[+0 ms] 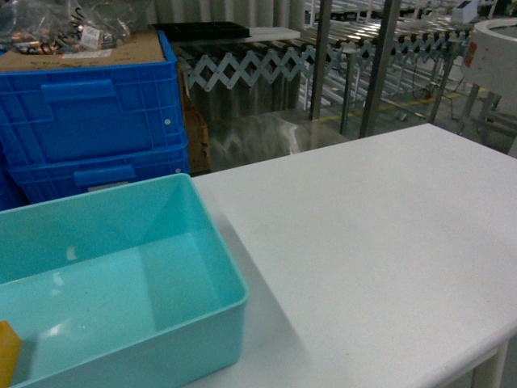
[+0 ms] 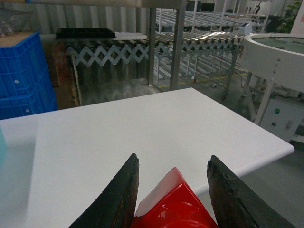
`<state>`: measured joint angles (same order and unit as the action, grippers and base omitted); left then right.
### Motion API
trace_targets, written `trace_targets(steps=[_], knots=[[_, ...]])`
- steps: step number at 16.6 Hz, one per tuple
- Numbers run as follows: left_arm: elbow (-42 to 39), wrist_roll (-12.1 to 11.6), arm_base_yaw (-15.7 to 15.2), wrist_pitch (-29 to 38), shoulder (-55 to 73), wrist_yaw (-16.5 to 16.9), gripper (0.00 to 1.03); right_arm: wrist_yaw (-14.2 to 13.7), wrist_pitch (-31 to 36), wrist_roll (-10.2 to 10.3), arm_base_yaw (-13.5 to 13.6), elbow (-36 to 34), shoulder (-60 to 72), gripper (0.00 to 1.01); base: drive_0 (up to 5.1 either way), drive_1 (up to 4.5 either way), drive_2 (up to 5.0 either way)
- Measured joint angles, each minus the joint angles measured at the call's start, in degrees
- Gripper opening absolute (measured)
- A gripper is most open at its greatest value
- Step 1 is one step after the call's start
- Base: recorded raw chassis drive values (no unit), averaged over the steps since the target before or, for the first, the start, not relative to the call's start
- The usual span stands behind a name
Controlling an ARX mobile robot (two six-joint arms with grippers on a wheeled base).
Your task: Pick red block from blue box to shelf
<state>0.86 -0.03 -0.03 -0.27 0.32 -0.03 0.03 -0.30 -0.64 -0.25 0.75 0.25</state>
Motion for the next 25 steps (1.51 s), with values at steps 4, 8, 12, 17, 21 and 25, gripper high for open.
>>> trace_targets(steps=[4, 8, 12, 17, 21, 25], knots=[[0.0, 0.0, 0.0, 0.0, 0.0, 0.0, 0.98, 0.0, 0.0, 0.0, 0.0, 0.0, 0.0, 0.38, -1.5, -1.52, -1.5], [0.0, 0.0, 0.0, 0.0, 0.0, 0.0, 0.98, 0.0, 0.0, 0.0, 0.0, 0.0, 0.0, 0.38, -1.5, -1.52, -1.5], [0.0, 0.0, 0.0, 0.0, 0.0, 0.0, 0.98, 0.0, 0.0, 0.0, 0.0, 0.0, 0.0, 0.38, -1.5, -1.52, -1.5], [0.0, 0.0, 0.0, 0.0, 0.0, 0.0, 0.98, 0.0, 0.0, 0.0, 0.0, 0.0, 0.0, 0.38, -1.6, -1.59, -1.6], [0.0, 0.0, 0.0, 0.0, 0.0, 0.0, 0.98, 0.0, 0.0, 0.0, 0.0, 0.0, 0.0, 0.38, -1.6, -1.62, -1.6], [0.0, 0.0, 0.0, 0.0, 0.0, 0.0, 0.98, 0.0, 0.0, 0.0, 0.0, 0.0, 0.0, 0.38, -1.5, -1.55, -1.5]])
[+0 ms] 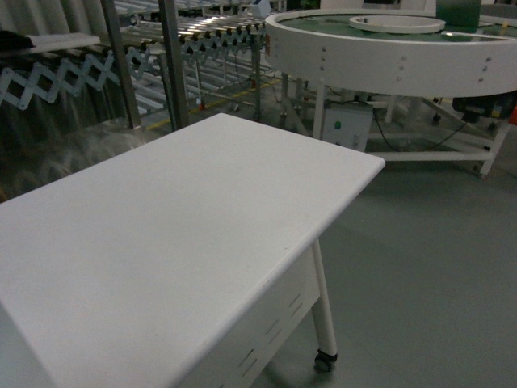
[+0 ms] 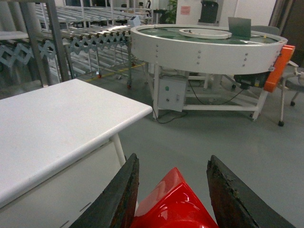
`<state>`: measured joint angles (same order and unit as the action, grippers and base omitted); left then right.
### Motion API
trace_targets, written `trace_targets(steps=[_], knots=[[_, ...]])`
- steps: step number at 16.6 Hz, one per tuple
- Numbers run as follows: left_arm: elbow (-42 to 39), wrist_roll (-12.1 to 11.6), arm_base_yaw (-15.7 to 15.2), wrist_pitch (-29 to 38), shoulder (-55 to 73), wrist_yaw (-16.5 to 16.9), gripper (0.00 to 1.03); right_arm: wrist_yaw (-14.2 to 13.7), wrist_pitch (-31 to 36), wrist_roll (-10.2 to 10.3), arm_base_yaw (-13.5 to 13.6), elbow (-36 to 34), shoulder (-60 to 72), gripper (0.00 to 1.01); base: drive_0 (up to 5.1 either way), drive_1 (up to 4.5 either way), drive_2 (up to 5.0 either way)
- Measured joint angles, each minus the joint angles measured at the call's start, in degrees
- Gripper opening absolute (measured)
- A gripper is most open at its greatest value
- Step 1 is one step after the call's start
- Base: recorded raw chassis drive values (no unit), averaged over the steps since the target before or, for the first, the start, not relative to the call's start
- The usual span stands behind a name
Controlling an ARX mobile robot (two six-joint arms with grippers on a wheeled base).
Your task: Pick red block from blue box to shelf
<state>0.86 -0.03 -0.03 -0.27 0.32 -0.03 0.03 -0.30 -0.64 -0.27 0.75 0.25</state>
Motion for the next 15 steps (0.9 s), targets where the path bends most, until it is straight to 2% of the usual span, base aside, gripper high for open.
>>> trace_targets(steps=[15], knots=[[0.0, 0.0, 0.0, 0.0, 0.0, 0.0, 0.98, 0.0, 0.0, 0.0, 0.0, 0.0, 0.0, 0.38, -1.5, -1.54, -1.5]])
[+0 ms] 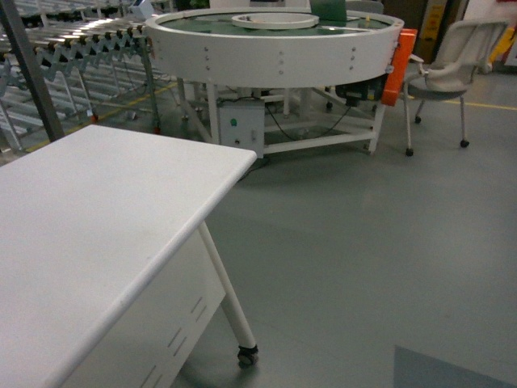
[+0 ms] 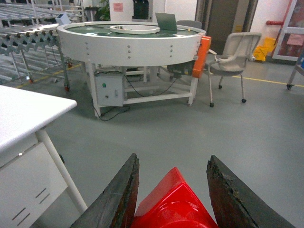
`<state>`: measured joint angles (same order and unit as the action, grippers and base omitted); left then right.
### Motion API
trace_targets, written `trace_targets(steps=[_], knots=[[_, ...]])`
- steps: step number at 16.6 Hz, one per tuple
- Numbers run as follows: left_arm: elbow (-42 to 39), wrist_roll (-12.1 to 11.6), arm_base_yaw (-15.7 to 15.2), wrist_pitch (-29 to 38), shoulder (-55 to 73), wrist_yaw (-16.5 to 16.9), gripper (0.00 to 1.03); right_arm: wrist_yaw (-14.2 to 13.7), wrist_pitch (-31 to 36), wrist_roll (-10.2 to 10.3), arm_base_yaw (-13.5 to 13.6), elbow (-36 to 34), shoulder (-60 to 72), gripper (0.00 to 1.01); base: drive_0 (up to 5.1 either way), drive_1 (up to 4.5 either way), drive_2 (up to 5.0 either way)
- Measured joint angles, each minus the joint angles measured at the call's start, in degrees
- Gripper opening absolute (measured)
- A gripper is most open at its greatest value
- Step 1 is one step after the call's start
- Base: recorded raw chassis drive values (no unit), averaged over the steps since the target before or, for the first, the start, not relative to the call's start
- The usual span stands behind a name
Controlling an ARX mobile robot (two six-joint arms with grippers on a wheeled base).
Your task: Pick red block from blue box to shelf
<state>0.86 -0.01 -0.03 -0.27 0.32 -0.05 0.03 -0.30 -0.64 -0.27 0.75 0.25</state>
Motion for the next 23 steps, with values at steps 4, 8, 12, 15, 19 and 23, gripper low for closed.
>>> trace_targets(steps=[4, 8, 12, 15, 19, 23], knots=[[0.0, 0.0, 0.0, 0.0, 0.0, 0.0, 0.98, 0.0, 0.0, 0.0, 0.0, 0.0, 0.0, 0.38, -1.6, -1.59, -1.6], [0.0, 0.0, 0.0, 0.0, 0.0, 0.0, 0.98, 0.0, 0.0, 0.0, 0.0, 0.0, 0.0, 0.38, -1.5, -1.48, -1.5], [0.0, 0.0, 0.0, 0.0, 0.0, 0.0, 0.98, 0.0, 0.0, 0.0, 0.0, 0.0, 0.0, 0.38, -1.5, -1.49, -1.5], [0.0, 0.0, 0.0, 0.0, 0.0, 0.0, 0.98, 0.0, 0.0, 0.0, 0.0, 0.0, 0.0, 0.38, -1.5, -1.50, -1.5], [0.0, 0.0, 0.0, 0.0, 0.0, 0.0, 0.98, 0.0, 0.0, 0.0, 0.0, 0.0, 0.0, 0.38, -1.7, -1.68, -1.7], [0.0, 0.0, 0.0, 0.0, 0.0, 0.0, 0.98, 0.0, 0.0, 0.0, 0.0, 0.0, 0.0, 0.38, -1.3, -1.31, -1.3]])
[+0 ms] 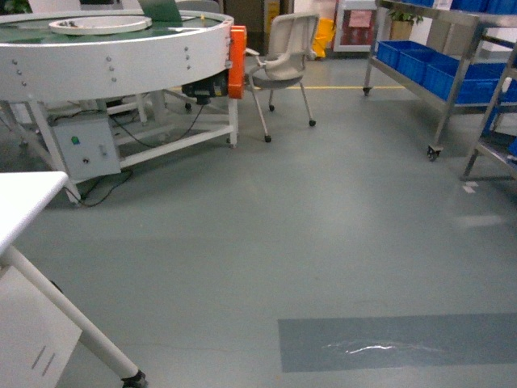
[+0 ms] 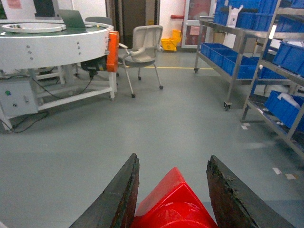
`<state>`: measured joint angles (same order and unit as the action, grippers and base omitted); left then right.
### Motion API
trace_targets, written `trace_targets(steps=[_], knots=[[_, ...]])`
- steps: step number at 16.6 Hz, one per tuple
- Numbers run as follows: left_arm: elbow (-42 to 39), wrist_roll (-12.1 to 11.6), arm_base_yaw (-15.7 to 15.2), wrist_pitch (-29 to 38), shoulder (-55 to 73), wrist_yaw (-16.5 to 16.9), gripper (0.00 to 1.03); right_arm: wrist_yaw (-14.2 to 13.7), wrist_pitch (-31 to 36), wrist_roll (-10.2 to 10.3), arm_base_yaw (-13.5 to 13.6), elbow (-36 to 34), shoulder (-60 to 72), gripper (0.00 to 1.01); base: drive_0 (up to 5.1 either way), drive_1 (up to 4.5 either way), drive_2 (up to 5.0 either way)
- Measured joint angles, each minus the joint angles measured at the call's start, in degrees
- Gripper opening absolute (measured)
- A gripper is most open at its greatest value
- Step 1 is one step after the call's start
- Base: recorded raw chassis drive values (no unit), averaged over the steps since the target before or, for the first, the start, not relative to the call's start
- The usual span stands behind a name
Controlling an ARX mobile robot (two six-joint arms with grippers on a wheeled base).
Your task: Pick red block from blue box to shelf
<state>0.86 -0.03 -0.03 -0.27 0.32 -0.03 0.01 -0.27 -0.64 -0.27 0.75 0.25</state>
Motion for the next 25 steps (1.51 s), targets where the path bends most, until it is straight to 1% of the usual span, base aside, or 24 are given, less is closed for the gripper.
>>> trace_targets(steps=[2, 25], knots=[[0.0, 0.0, 0.0, 0.0, 0.0, 0.0, 0.98, 0.0, 0.0, 0.0, 0.0, 0.0, 0.0, 0.38, -0.3, -0.26, -0.3], [0.0, 0.0, 0.0, 0.1, 0.0, 0.0, 0.98, 0.0, 0.0, 0.0, 0.0, 0.0, 0.0, 0.38, -0.1, 3.95, -4.1]])
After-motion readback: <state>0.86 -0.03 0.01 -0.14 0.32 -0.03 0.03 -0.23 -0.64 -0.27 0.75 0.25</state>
